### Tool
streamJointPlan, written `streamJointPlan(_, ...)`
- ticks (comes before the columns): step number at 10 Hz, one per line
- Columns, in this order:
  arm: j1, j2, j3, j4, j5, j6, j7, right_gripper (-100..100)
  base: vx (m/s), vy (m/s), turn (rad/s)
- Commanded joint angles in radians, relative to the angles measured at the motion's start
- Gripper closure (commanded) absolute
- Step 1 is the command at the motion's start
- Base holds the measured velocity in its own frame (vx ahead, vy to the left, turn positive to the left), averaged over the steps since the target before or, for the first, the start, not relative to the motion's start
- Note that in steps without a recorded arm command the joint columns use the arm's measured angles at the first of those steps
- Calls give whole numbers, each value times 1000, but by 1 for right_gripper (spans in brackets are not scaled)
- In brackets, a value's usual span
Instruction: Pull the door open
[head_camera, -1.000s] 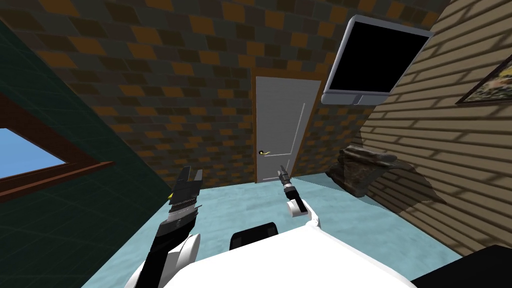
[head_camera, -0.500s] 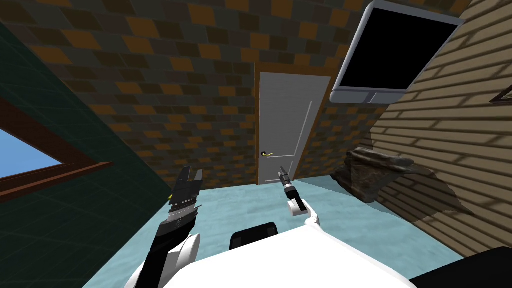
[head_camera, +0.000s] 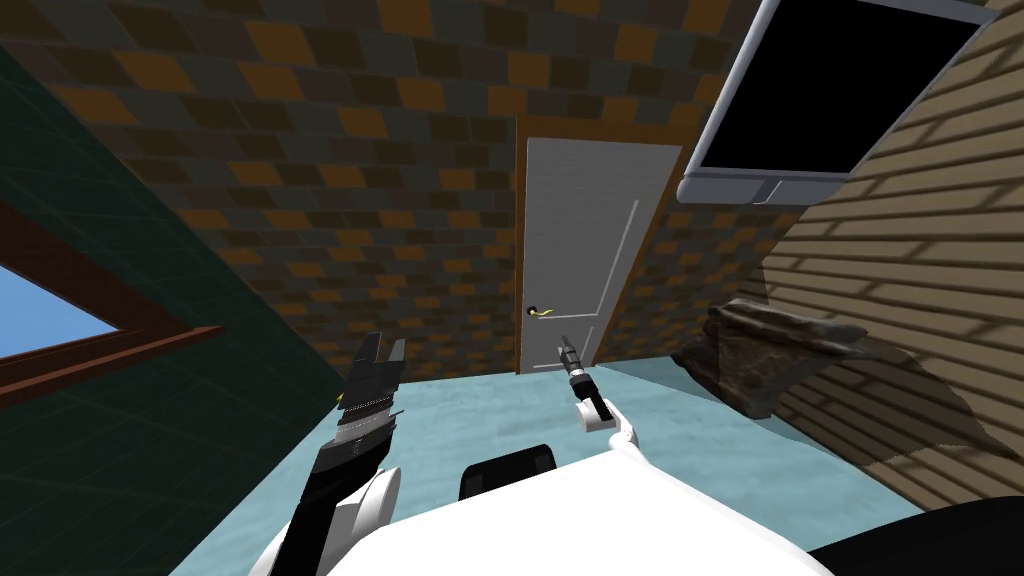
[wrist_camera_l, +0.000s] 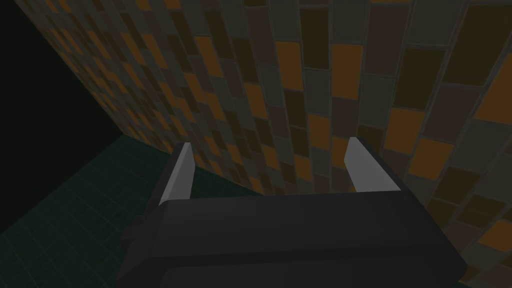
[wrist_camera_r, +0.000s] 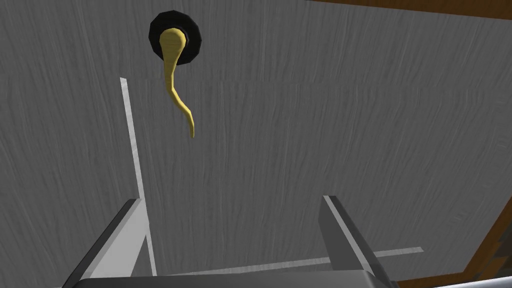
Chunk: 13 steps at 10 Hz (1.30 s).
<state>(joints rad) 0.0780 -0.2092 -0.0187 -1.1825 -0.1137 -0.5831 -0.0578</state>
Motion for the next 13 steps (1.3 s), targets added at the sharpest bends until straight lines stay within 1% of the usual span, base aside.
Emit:
streamJointPlan(1, -14, -6, -3, 30, -4, -1, 3, -100, 104, 33, 40)
streamJointPlan(7, -59, -24, -10, 140, -15, -12, 12, -100, 101, 14, 28)
streamJointPlan(8, -72, -28, -13, 170, -18, -14, 15, -100, 108, 25, 49)
streamJointPlan(9, -77, -30, -14, 184, -19, -16, 16, -100, 116, 24, 29)
streamJointPlan(13, -116, -44, -20, 278, -29, -25, 24, -100, 157, 4, 33)
